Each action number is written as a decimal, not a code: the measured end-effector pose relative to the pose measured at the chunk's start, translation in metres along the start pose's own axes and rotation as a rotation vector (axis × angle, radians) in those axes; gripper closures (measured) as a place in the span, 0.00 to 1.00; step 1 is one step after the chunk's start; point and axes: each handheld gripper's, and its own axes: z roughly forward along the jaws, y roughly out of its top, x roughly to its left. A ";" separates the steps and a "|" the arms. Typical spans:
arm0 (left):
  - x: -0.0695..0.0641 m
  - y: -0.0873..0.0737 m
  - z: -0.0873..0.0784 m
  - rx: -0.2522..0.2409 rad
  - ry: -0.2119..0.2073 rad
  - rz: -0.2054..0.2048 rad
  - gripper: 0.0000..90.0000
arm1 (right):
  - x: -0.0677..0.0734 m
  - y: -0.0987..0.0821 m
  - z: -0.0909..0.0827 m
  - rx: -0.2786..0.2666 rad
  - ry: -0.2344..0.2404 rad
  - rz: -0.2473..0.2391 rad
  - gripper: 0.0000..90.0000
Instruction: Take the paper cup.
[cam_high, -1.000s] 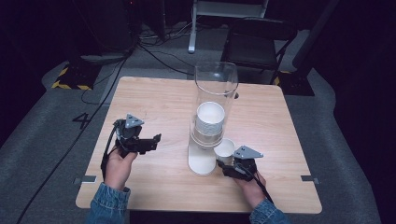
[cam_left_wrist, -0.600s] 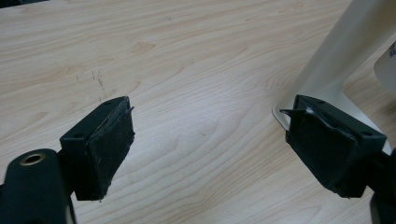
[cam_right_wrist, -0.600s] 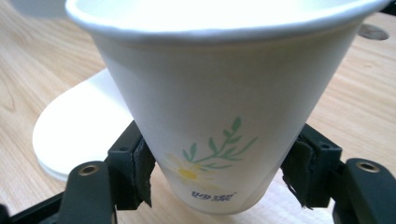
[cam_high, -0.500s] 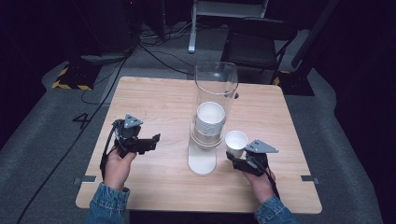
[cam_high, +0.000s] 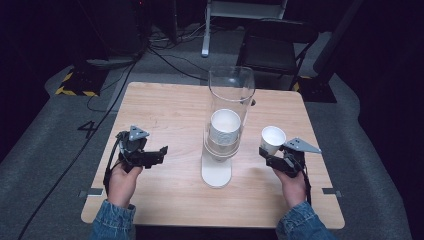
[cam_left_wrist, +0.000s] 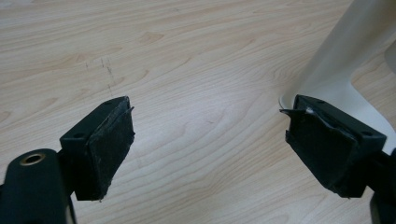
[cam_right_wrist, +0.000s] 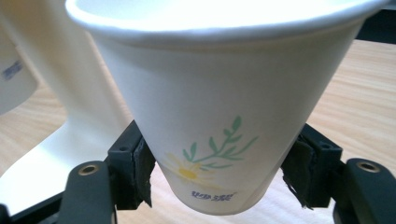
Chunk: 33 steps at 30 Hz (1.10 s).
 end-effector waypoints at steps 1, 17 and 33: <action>0.000 -0.001 -0.001 0.003 0.002 0.000 0.17 | -0.003 0.001 0.000 0.001 -0.003 0.004 0.37; 0.007 -0.017 -0.016 0.010 0.039 -0.025 0.17 | -0.042 0.005 0.014 -0.010 -0.074 0.093 0.37; 0.011 -0.032 -0.028 0.025 0.068 -0.049 0.17 | -0.067 -0.006 0.045 0.030 -0.107 0.123 0.37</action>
